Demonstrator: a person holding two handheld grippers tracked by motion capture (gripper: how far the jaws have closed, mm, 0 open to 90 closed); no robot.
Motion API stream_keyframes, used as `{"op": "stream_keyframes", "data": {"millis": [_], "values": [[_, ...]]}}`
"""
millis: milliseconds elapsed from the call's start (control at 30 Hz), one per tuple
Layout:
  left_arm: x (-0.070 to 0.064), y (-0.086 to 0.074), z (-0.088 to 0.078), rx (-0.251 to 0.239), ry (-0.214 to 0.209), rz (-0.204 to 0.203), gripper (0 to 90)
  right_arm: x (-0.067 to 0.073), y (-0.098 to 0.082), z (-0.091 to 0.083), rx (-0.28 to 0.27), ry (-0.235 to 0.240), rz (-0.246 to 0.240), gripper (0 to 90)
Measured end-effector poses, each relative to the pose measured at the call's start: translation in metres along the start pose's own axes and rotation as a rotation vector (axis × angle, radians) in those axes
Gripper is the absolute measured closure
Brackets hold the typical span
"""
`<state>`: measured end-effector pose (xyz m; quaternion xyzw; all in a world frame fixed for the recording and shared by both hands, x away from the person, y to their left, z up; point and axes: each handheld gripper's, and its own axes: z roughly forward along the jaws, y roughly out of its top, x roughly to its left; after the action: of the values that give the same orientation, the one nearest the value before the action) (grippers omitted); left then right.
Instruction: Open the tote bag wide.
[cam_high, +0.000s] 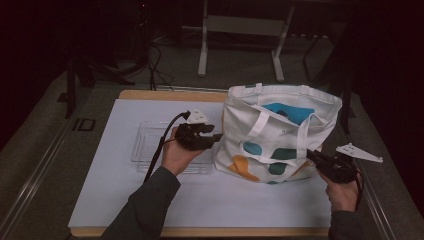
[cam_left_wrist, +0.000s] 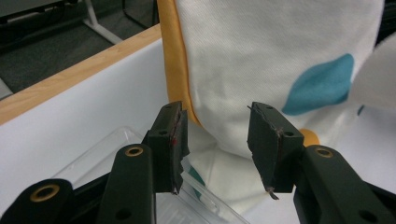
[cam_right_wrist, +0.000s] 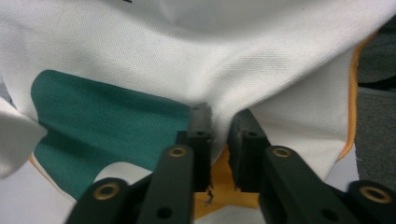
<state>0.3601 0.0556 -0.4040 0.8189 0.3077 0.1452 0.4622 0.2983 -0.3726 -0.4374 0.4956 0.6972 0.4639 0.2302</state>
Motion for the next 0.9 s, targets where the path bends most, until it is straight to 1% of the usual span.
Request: {"op": "stream_keyframes", "data": {"millis": [67,167,200,233,333,367,467,567,633,667,800,833,900], "values": [[0.002,0.003,0.004,0.009,0.004,0.009,55.8,0.0,-0.001,0.0,-0.006,-0.001,-0.005,85.8],[0.005,0.008,0.009,0.015,0.01,0.02,55.8,0.001,-0.002,0.0,-0.014,0.002,-0.02,87.7],[0.006,0.01,0.01,0.011,0.014,0.022,55.8,0.001,-0.002,0.0,-0.016,0.004,-0.022,88.1],[0.007,0.012,0.012,0.004,0.008,0.016,55.8,0.001,-0.002,0.0,-0.017,0.008,-0.021,88.3],[0.012,0.018,0.017,0.002,0.01,0.029,55.9,0.001,-0.002,-0.001,-0.018,0.014,-0.027,88.3],[0.014,0.02,0.018,-0.006,0.004,0.029,56.0,0.001,-0.002,-0.001,-0.017,0.014,-0.027,88.3],[0.014,0.025,0.024,-0.01,0.001,0.031,57.2,0.001,-0.002,-0.002,-0.018,0.014,-0.029,88.3],[0.012,0.028,0.027,-0.006,0.016,0.045,58.9,0.001,-0.002,-0.003,-0.018,0.016,-0.028,88.3],[0.011,0.028,0.028,-0.003,0.027,0.054,62.0,0.0,-0.002,-0.003,-0.019,0.019,-0.028,88.3],[0.01,0.028,0.027,0.0,0.031,0.06,65.6,0.0,-0.002,-0.004,-0.02,0.019,-0.028,88.4],[0.009,0.028,0.026,0.001,0.03,0.078,78.9,0.001,-0.002,-0.004,-0.02,0.018,-0.032,88.6],[0.008,0.028,0.026,0.001,0.021,0.09,82.3,0.002,-0.001,-0.004,-0.019,0.017,-0.034,88.6],[0.006,0.028,0.026,0.004,0.029,0.106,86.1,0.002,-0.001,-0.004,-0.02,0.015,-0.039,88.8]]}}
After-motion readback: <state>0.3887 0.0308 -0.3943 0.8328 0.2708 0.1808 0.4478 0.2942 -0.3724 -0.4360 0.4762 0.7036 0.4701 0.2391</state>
